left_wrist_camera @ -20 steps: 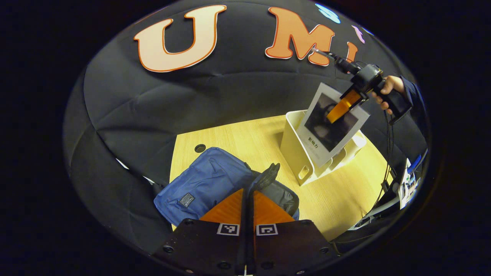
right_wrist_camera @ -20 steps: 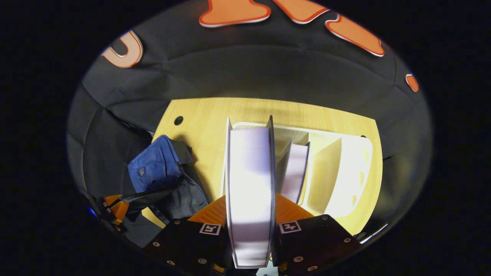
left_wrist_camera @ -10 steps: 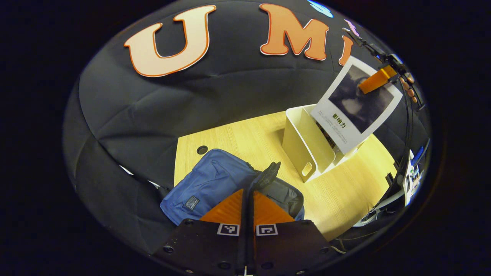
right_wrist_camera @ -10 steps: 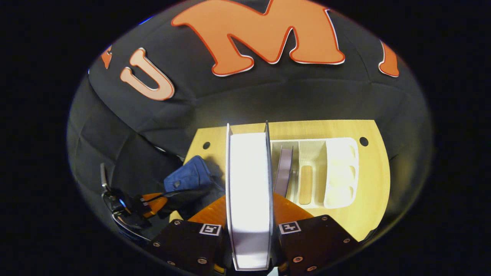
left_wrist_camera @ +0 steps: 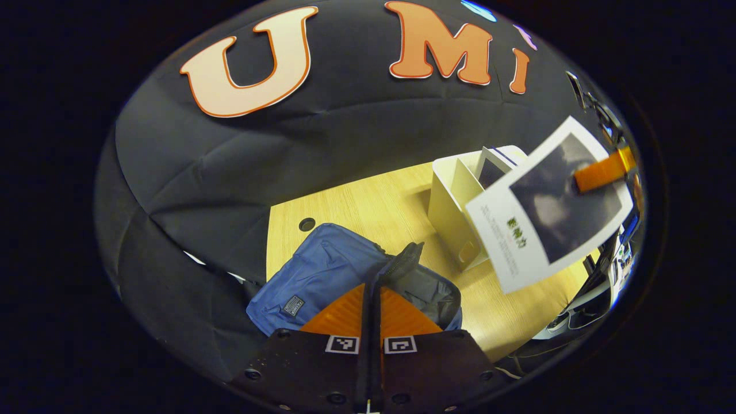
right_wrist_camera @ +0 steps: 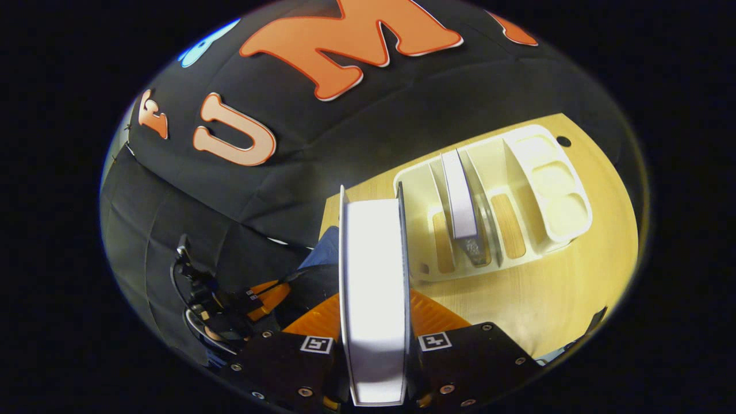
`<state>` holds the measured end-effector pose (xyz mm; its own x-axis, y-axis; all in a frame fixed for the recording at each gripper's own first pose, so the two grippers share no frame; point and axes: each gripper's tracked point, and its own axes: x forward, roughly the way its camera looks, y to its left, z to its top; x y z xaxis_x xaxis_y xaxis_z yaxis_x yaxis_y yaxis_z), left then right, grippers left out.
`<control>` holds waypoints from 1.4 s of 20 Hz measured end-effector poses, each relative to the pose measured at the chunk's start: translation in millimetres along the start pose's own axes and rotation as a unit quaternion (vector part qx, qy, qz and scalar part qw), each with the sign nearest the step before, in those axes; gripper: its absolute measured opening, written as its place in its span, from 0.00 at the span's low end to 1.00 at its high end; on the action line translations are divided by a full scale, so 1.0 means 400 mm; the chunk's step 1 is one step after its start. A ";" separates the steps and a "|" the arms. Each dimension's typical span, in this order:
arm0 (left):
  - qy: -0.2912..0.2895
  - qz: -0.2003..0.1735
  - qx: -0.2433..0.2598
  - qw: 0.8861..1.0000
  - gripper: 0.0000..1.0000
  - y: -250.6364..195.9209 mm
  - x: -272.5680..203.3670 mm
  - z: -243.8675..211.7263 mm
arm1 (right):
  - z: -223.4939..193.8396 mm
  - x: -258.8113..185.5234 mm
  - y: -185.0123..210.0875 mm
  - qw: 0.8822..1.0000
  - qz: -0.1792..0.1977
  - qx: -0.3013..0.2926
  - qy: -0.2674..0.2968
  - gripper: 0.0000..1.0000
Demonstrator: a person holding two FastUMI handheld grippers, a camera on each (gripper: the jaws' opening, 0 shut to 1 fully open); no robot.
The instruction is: Open the schoolbag, grab two books from the bookshelf and put them into the schoolbag.
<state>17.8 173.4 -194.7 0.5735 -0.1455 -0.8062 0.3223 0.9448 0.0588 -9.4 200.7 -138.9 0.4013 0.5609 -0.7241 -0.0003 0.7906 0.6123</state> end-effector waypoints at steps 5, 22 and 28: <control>0.007 0.005 0.007 1.000 0.02 0.005 -0.004 0.004 | -0.152 0.114 0.094 0.997 0.058 0.054 0.021 0.39; 0.008 -0.042 0.014 0.999 0.02 -0.072 -0.021 -0.018 | -0.310 0.475 0.145 0.984 0.048 0.172 0.003 0.39; 0.023 -0.072 0.011 0.997 0.02 -0.119 -0.008 -0.052 | -0.357 0.574 0.162 0.972 0.065 0.228 0.005 0.39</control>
<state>-15.1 135.0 -207.1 0.4848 -0.2651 -0.8335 0.4154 0.9084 -0.0473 -48.2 416.0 -310.8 0.4167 0.6529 -0.6326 0.3558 0.5232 0.7744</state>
